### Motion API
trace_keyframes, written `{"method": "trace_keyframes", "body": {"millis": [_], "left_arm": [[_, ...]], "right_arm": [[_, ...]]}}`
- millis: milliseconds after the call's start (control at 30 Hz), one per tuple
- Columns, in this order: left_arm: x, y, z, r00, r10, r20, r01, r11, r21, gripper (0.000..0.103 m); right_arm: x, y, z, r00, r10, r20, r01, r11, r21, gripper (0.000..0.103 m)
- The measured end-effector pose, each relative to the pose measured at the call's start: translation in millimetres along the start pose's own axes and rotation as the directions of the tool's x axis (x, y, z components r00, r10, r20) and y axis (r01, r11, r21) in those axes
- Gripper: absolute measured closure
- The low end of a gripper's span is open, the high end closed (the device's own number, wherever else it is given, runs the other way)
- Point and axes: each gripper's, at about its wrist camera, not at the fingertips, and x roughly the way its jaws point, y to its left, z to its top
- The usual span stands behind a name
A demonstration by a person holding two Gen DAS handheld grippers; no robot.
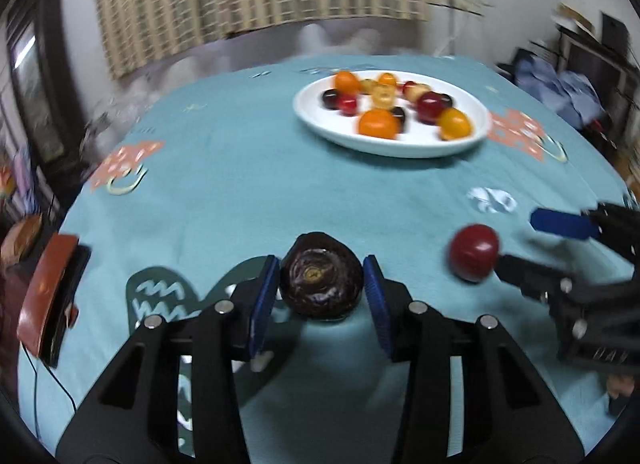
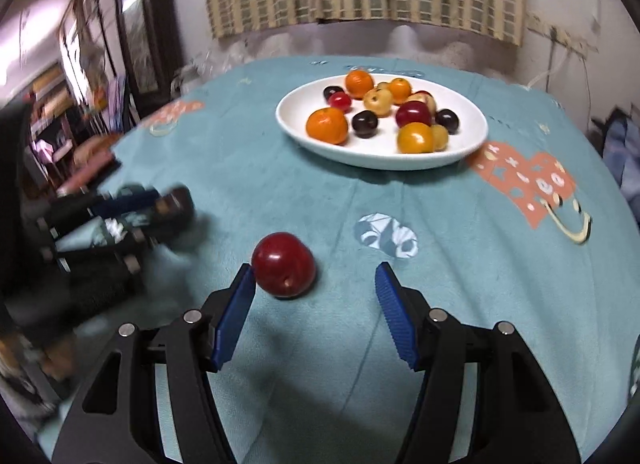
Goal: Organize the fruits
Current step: 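Grasp the dark wrinkled plum with the left tool while the right tool grasps a red plum, then carry both fruits onto the white plate and open both tools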
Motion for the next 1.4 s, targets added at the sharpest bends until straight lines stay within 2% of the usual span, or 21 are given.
{"method": "trace_keyframes", "body": {"millis": [100,300,500,567,733,967,1200,1300,1400], "left_arm": [[5,8,0,1.000,0.016,-0.021,-0.017,0.999,-0.033,0.059],[8,2,-2,0.999,0.027,-0.031,-0.027,1.000,-0.010,0.059],[9,-2,-2,0.999,0.025,-0.028,-0.025,1.000,0.004,0.059],[9,-3,-3,0.999,0.025,-0.028,-0.024,1.000,0.006,0.059],[8,-4,-3,0.999,0.026,-0.024,-0.026,1.000,0.013,0.059],[-2,-9,-2,0.999,0.028,0.021,-0.029,0.999,0.017,0.059],[-26,-13,5,0.994,0.033,0.107,-0.035,0.999,0.013,0.059],[-36,-11,15,0.991,0.014,0.133,-0.015,1.000,0.007,0.059],[-43,-12,34,0.987,0.026,0.160,-0.031,0.999,0.031,0.059]], "right_arm": [[7,11,5,1.000,-0.026,-0.007,0.026,0.998,-0.055,0.040],[26,20,7,0.999,-0.021,-0.040,0.017,0.996,-0.089,0.041],[30,20,6,0.999,-0.005,-0.053,0.000,0.996,-0.086,0.053],[31,18,6,0.998,0.003,-0.057,-0.008,0.997,-0.077,0.060],[29,15,5,0.999,0.014,-0.051,-0.017,0.998,-0.058,0.064],[8,3,7,1.000,0.023,0.009,-0.023,1.000,-0.010,0.064],[-29,-15,12,0.994,0.029,0.108,-0.035,0.998,0.050,0.064],[-41,-23,14,0.990,0.023,0.142,-0.032,0.997,0.064,0.064],[-58,-38,27,0.982,-0.005,0.186,-0.011,0.996,0.088,0.064]]}}
